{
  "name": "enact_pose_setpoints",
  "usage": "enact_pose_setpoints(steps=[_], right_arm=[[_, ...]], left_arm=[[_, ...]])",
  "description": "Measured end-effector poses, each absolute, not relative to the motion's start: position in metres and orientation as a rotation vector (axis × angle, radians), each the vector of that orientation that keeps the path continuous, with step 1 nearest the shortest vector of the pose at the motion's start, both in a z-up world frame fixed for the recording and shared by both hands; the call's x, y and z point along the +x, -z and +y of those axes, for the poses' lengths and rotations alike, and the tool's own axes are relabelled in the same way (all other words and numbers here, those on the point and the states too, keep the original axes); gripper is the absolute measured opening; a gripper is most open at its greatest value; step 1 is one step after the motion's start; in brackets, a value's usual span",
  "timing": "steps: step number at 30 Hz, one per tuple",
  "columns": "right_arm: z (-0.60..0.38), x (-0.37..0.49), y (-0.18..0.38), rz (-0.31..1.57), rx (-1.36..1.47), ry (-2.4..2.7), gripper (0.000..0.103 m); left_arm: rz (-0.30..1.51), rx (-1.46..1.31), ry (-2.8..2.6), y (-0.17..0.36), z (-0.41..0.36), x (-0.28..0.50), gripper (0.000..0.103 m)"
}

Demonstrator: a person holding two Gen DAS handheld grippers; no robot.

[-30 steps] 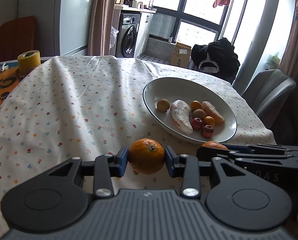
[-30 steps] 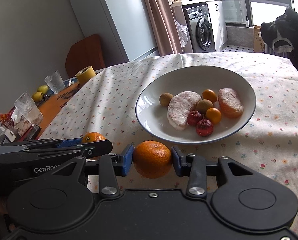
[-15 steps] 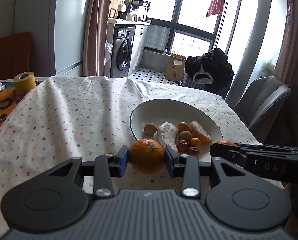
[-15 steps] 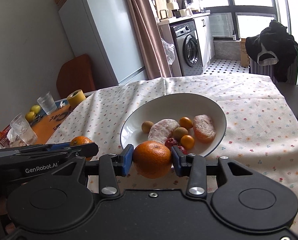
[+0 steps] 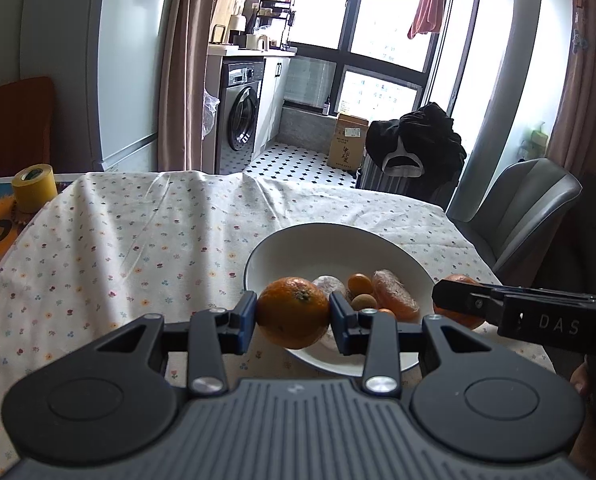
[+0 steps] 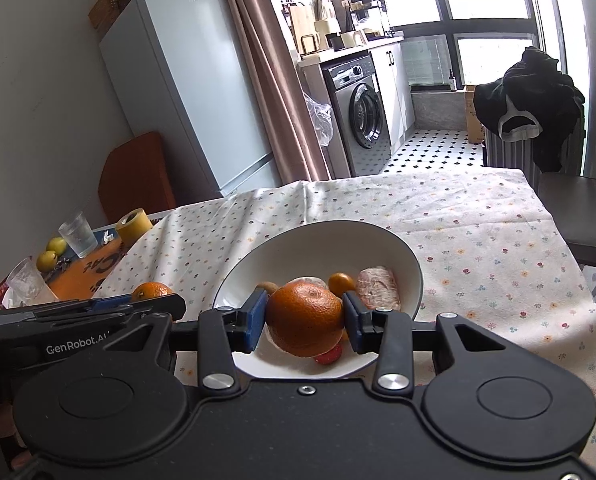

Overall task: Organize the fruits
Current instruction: 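Carry both mandarins over the white bowl and open both tools to drop them in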

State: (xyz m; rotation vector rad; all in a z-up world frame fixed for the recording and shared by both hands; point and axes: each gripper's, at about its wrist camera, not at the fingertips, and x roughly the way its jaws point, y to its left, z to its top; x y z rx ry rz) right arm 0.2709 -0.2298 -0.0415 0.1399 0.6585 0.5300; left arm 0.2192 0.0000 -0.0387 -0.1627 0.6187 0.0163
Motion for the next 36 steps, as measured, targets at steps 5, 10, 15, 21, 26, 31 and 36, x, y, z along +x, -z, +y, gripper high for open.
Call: enact_pose_setpoints(steps=[5,10,15,21,26,31,36], right_arm=[[-0.229,0.280,0.042,0.652,0.141,-0.522,0.039],[-0.227,0.290,0.045,0.657,0.142,-0.516,0.039],[-0.228,0.300,0.050,0.661,0.153,-0.508,0.039],[-0.228,0.311,0.058,0.672,0.172,-0.500,0.039],[-0.224,0.318,0.065,0.682,0.186,-0.501,0.039],[-0.218,0.328,0.073,0.693,0.190,-0.504,0.039],[-0.211,0.337,0.077,0.698,0.194,-0.506,0.039]], left_arm=[[0.628,-0.168,-0.020,0.043,0.000,0.234,0.037],[0.644,-0.175,-0.020,0.051,0.000,0.248,0.037],[0.657,-0.182,-0.027,0.059,0.001,0.260,0.037],[0.668,-0.206,-0.041,0.070,0.006,0.272,0.037],[0.691,-0.214,-0.056,0.080,0.009,0.282,0.038],[0.689,-0.231,-0.065,0.083,0.013,0.287,0.040],[0.676,-0.241,-0.074,0.077,0.017,0.286,0.040]])
